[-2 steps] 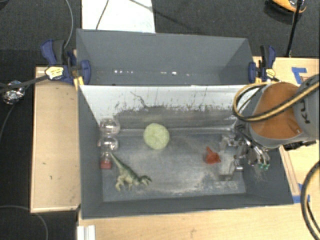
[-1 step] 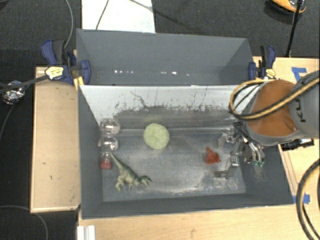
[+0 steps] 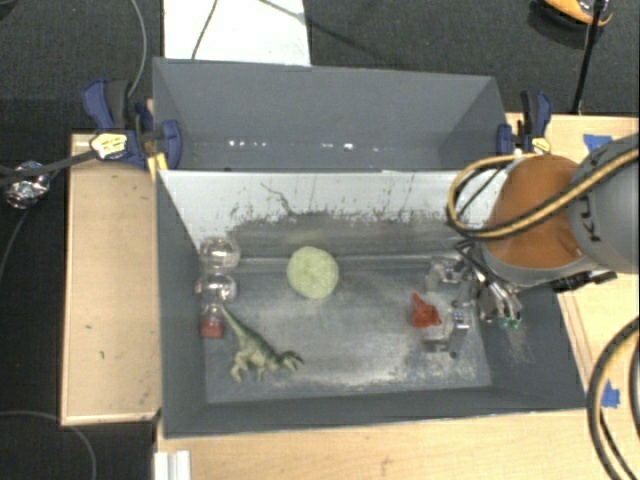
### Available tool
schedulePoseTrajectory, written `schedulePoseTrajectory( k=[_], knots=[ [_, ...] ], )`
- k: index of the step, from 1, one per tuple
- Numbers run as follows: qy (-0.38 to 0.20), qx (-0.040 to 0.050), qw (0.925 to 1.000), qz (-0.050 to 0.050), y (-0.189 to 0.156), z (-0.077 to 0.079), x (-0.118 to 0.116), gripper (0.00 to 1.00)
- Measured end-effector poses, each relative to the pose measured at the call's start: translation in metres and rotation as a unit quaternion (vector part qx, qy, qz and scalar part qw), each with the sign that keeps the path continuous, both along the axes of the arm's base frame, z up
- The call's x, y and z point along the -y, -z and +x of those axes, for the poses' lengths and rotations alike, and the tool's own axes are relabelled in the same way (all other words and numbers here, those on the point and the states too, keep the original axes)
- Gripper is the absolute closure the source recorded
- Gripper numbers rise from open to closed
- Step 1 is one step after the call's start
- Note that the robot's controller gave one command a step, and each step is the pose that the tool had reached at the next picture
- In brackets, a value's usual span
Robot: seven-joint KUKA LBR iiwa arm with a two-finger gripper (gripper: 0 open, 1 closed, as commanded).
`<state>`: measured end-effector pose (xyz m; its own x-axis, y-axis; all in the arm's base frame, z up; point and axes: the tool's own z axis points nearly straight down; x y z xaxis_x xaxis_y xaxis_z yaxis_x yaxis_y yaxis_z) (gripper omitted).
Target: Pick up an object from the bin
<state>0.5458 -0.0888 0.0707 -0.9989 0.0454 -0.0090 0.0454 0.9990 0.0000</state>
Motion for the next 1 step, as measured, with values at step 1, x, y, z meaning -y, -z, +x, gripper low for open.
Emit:
schedulePoseTrajectory(
  k=[1],
  knots=[
    [-0.137, 0.004, 0.9905, -0.002, -0.0003, 0.0066, -0.016, 1.0]
  ],
)
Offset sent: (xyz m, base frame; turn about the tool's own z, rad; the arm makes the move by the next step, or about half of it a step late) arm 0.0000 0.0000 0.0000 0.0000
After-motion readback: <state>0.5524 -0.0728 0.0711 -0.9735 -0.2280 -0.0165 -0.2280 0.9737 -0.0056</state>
